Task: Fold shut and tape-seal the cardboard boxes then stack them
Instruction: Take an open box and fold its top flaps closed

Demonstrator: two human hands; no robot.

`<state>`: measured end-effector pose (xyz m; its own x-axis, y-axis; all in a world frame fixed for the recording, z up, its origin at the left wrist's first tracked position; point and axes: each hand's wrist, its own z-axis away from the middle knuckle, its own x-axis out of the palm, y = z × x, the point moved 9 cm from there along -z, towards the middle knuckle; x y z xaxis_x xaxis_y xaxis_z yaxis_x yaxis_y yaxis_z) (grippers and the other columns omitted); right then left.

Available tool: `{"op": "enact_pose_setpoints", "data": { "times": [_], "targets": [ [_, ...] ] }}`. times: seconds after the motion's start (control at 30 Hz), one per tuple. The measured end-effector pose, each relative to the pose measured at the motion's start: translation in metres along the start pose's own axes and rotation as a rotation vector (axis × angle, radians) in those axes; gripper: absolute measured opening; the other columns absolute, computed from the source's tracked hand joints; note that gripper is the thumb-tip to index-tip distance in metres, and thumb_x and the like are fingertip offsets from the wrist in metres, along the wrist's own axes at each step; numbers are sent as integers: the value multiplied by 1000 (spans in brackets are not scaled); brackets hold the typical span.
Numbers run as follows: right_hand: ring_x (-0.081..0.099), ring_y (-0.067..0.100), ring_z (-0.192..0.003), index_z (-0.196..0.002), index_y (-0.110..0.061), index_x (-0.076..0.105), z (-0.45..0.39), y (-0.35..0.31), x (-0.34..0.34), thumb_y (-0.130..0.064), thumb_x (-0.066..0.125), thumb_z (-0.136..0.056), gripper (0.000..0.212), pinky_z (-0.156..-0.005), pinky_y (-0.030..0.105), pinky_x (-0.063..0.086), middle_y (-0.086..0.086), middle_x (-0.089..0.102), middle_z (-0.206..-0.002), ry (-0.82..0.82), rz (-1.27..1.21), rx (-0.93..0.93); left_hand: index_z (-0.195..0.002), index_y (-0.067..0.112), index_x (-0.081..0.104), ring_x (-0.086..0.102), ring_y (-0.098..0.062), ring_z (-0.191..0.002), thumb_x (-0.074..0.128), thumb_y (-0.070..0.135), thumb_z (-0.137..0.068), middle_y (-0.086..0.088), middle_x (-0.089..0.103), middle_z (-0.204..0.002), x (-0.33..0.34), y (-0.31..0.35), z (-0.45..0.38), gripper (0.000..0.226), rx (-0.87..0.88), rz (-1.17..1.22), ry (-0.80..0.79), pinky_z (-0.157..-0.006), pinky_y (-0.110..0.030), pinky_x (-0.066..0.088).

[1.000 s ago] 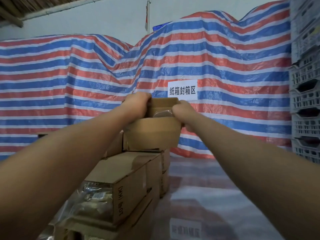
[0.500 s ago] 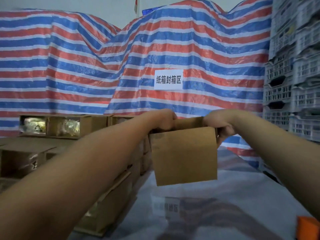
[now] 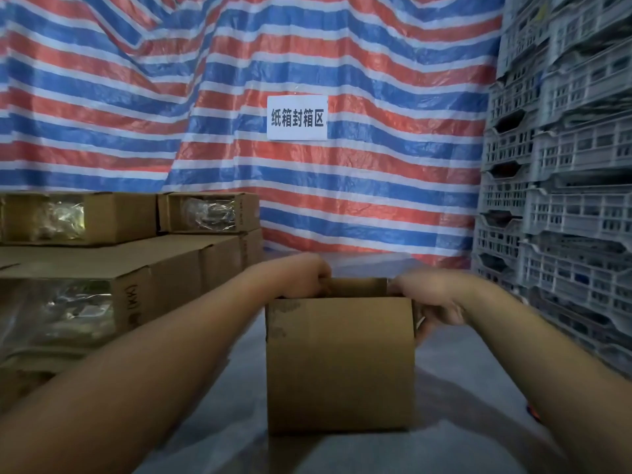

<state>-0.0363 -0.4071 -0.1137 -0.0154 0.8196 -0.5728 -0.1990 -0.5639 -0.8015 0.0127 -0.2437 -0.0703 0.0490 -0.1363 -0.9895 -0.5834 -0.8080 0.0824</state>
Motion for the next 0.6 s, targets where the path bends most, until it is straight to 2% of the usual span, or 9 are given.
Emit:
{"op": "enact_pose_setpoints", "data": {
  "times": [0.1, 0.23, 0.33, 0.4, 0.43, 0.5, 0.57, 0.6],
  "targets": [
    [74, 32, -84, -108, -9, 60, -3, 1, -2, -24, 42, -103, 24, -81, 58, 59, 16, 77, -85, -19, -34, 1, -94, 27, 63, 62, -13, -92, 57, 34, -97, 5, 63, -97, -8, -3, -2, 9, 34, 26, 46, -90, -37, 52],
    [74, 32, -91, -112, -10, 63, -6, -1, -7, -35, 50, -97, 32, -87, 56, 57, 14, 77, -91, -32, -28, -58, -104, 25, 65, 61, -12, -92, 54, 40, -99, 5, 65, -97, -43, -25, 15, 20, 18, 311, 325, -85, -33, 50],
    [71, 28, -104, -124, -14, 62, -7, -2, -10, -50, 56, -92, 48, -102, 56, 49, 11, 76, -107, -29, -142, -140, -106, 20, 67, 65, -9, -90, 47, 41, -101, 6, 69, -95, -52, -52, 45, 30, -30, 703, 555, -80, -29, 50],
    [67, 26, -112, -126, -17, 62, -8, -3, -11, -58, 59, -81, 61, -105, 51, 45, 8, 73, -117, -5, -293, -223, -104, 18, 67, 67, -10, -91, 44, 41, -102, 5, 71, -94, -38, -65, 64, 33, -84, 1034, 629, -80, -28, 50],
    [68, 25, -110, -124, -17, 64, -8, -3, -12, -59, 59, -79, 62, -100, 47, 48, 7, 73, -117, 29, -385, -272, -106, 15, 66, 67, -15, -94, 41, 41, -103, 2, 71, -96, -26, -70, 70, 36, -125, 1189, 638, -80, -30, 50],
    [72, 20, -95, -120, -15, 68, -6, 2, -12, -53, 54, -89, 51, -80, 36, 54, 8, 75, -107, 67, -590, -370, -116, 11, 63, 66, -23, -103, 35, 39, -105, -7, 70, -107, 0, -70, 79, 42, -184, 1447, 595, -82, -33, 50],
    [73, 19, -78, -119, -12, 68, -3, 10, -4, -48, 45, -99, 47, -64, 29, 56, 10, 74, -92, 55, -772, -411, -121, 14, 62, 62, -24, -112, 36, 39, -102, -7, 68, -119, 19, -61, 86, 40, -170, 1533, 568, -96, -38, 48],
    [72, 20, -75, -119, -12, 68, -1, 14, 1, -47, 42, -101, 48, -61, 29, 56, 11, 73, -89, 57, -813, -418, -119, 19, 62, 61, -21, -114, 43, 43, -94, -3, 67, -121, 26, -56, 90, 39, -151, 1549, 561, -102, -40, 45]
  ]
}}
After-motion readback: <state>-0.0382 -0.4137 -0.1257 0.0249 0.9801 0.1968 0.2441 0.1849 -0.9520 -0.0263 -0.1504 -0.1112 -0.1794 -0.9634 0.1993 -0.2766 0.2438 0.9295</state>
